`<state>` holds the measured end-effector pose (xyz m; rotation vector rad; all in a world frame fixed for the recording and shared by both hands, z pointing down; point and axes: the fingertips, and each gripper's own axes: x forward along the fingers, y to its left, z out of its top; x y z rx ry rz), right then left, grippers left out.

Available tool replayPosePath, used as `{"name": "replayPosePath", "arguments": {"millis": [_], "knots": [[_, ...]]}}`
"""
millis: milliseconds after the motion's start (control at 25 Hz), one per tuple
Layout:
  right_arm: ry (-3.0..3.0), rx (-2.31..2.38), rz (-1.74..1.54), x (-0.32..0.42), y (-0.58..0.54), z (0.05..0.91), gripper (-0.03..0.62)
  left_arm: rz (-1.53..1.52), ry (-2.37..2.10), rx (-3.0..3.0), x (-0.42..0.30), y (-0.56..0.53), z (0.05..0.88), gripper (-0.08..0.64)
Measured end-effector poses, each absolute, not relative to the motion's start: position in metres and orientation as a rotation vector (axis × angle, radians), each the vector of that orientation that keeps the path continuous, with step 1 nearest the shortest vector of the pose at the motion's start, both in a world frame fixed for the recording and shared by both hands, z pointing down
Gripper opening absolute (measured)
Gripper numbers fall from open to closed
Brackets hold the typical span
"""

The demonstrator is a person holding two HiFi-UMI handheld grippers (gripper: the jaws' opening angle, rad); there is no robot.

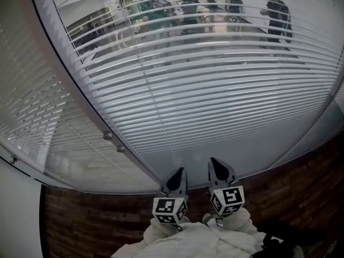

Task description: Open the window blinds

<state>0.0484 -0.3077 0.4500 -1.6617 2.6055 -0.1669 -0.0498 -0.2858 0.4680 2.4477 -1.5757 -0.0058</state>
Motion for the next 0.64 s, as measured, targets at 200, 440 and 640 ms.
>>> {"name": "replayPosePath", "arguments": {"millis": [200, 440, 640], "knots": [[2.6, -1.666, -0.167, 0.048, -0.31, 0.452, 0.011, 0.0, -1.578, 2.436, -0.053, -0.286, 0.472, 0.0], [2.603, -1.675, -0.161, 0.049, -0.31, 0.452, 0.011, -0.005, -1.579, 2.421, -0.055, -0.287, 0.474, 0.0], [2.595, -1.689, -0.158, 0.05, -0.311, 0.452, 0.011, 0.011, -1.566, 2.417, -0.056, -0.287, 0.479, 0.0]]}}
